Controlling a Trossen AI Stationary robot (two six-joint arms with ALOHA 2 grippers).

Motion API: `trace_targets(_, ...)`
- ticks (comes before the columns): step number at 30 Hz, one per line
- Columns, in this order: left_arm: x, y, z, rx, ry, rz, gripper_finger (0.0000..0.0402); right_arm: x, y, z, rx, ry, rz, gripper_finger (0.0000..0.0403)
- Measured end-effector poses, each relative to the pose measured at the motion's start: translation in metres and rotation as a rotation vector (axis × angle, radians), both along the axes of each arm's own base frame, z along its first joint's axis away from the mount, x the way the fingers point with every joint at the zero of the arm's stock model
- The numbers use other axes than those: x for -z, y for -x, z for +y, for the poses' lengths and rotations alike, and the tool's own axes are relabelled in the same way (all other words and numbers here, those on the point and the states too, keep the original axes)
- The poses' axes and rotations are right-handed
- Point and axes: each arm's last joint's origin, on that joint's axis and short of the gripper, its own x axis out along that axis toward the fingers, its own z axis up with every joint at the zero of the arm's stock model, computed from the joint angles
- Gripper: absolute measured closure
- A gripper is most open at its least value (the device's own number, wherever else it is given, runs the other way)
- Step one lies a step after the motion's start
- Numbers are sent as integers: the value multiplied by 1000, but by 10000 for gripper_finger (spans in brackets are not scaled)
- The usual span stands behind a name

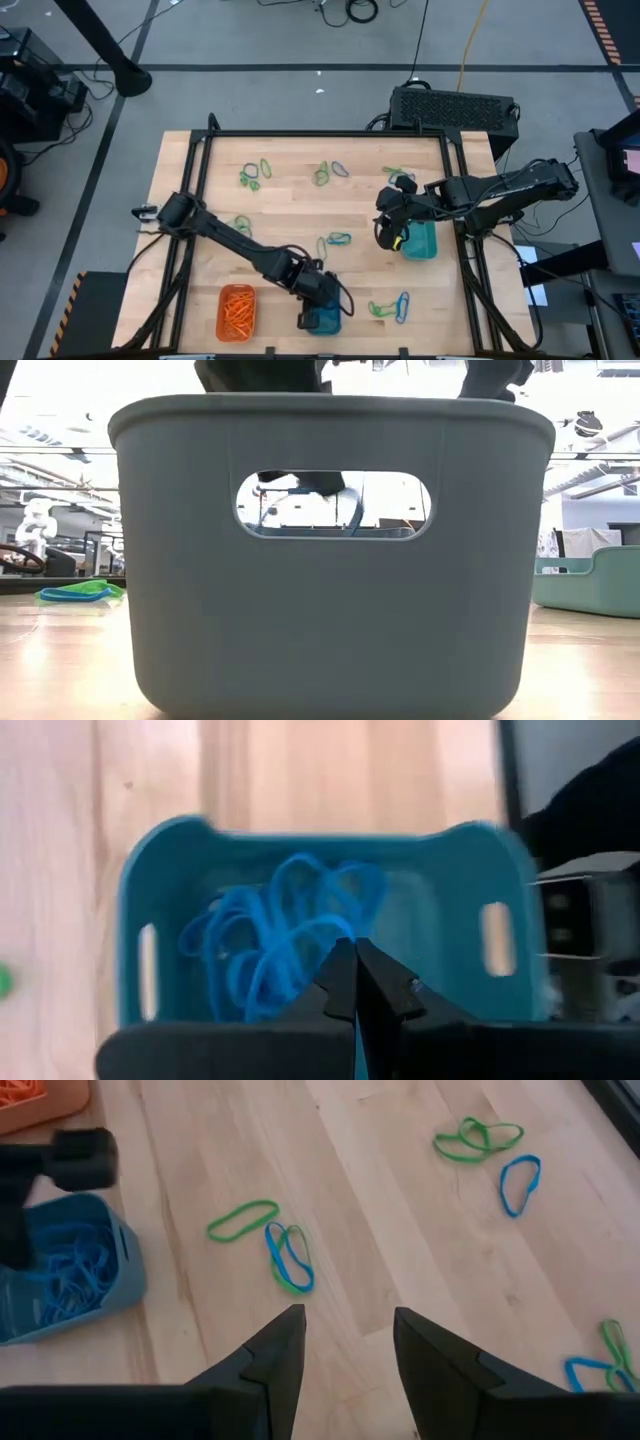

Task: Sort rubber bands into baskets
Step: Put the blue rubber band into the blue bin

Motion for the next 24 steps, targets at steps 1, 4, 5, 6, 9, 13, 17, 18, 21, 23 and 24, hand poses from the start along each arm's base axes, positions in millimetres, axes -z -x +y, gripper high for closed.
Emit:
trace_targets(1,3,0,1,-1,-9,10,401,0,0,0,6,-4,-1,257)
trace_targets(4,6,0,3,-4,-29,29,401,0,0,0,27,-20,-5,257)
trace_targets(5,8,2,5,-5,-42,50,401,0,0,0,33,-25,-6,257)
trace_targets(6,8,3,6,3,-55,64,401,0,0,0,41,-30,-8,257)
trace_targets(9,10,5,8,27,-87,83,398,0,0,0,54,-40,-11,257)
trace_targets(13,10,3,9,61,-101,57,374,0,0,0,72,-54,-15,257)
trace_targets(17,9,1,10,123,-130,18,339,0,0,0,86,-64,-18,257)
trace_targets(18,9,0,10,133,-136,10,330,0,0,0,87,-65,-18,257)
trace_targets(21,9,0,11,145,-166,-4,301,0,0,0,93,-68,-19,257)
trace_targets(23,8,-1,12,149,-176,-7,283,0,0,0,92,-68,-18,257)
trace_targets(24,8,-1,12,148,-176,-8,276,0,0,0,92,-68,-17,257)
